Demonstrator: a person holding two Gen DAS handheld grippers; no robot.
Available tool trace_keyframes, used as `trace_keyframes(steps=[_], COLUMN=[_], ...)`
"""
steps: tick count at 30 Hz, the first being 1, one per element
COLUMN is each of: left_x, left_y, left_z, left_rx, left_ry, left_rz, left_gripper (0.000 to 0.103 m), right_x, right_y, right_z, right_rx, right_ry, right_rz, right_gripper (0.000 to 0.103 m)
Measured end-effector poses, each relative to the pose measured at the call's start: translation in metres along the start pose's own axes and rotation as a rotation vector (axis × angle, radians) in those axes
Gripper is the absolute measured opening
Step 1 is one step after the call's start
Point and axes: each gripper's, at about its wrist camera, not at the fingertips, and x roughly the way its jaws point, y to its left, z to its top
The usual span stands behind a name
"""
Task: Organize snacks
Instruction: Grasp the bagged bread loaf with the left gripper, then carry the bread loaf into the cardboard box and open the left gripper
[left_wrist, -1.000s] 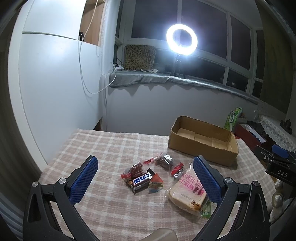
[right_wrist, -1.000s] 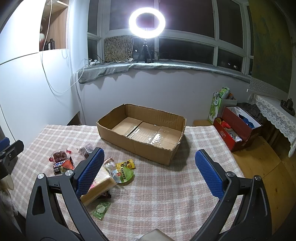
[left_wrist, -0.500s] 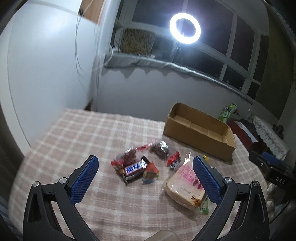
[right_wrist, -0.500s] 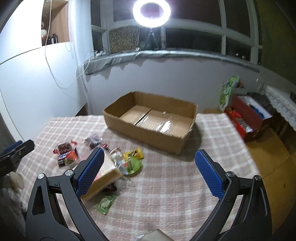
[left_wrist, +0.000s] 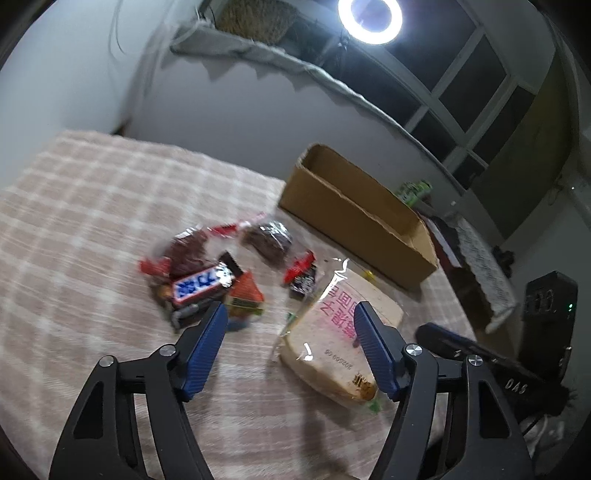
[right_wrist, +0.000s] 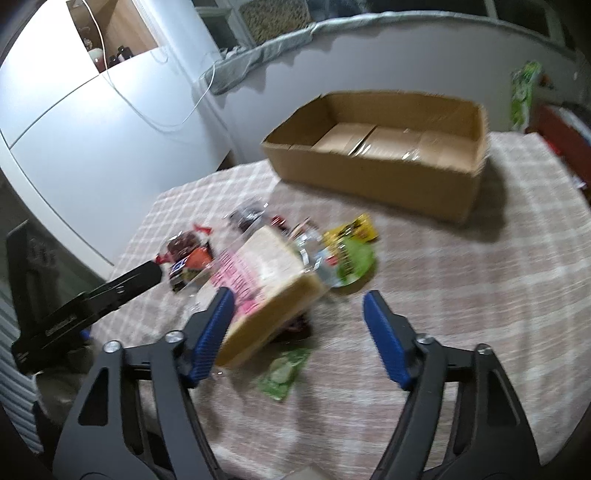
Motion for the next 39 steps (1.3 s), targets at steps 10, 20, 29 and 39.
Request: trace_keyframes(steps=[10,20,29,39], left_x=[0.035,0.041,0.038,0.034], left_y=[-0.002,-0.013,-0.022,-0.035], left_z=[0.004,-0.005,-0.012,-0.017], left_rx=[-0.002,0.006,0.069,0.120], left_ry=[0.121,0.182,0.191,0.180], left_rz=[-0.077,-0.159,-0.143,-0.141], left_gripper=[0.055,0.047,0.047,0.047], right_x=[0.027,0.032,0.034,0.030], right_y=[-0.006,-0.018,-0.019,-0.012], right_z=[0.002,0.012,0.014,0.014], right_rx=[0.077,0.117,0.113,0.074], right_ry=[0.103,0.111,0.134,0.138], right_rz=[0.106,0.160,0.152,0.153], right_gripper=[0.051,0.045,0.045,0.041])
